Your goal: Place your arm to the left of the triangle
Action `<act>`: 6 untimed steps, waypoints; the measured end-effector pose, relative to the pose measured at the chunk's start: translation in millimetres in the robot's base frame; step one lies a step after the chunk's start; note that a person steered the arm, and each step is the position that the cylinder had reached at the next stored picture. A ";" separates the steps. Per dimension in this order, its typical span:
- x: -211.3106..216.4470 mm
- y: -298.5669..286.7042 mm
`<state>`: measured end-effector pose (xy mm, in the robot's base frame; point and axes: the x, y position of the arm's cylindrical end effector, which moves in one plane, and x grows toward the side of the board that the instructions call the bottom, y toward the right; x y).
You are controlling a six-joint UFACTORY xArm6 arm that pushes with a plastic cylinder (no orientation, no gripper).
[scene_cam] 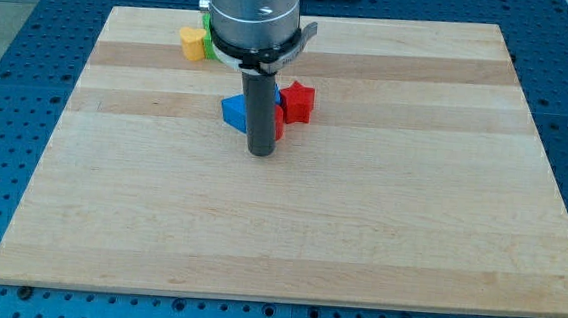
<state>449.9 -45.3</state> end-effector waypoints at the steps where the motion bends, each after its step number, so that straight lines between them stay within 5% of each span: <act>1: 0.0 0.2; 3: 0.0 -6.3; 4: 0.0 -60.2; 6: -49.1 -98.2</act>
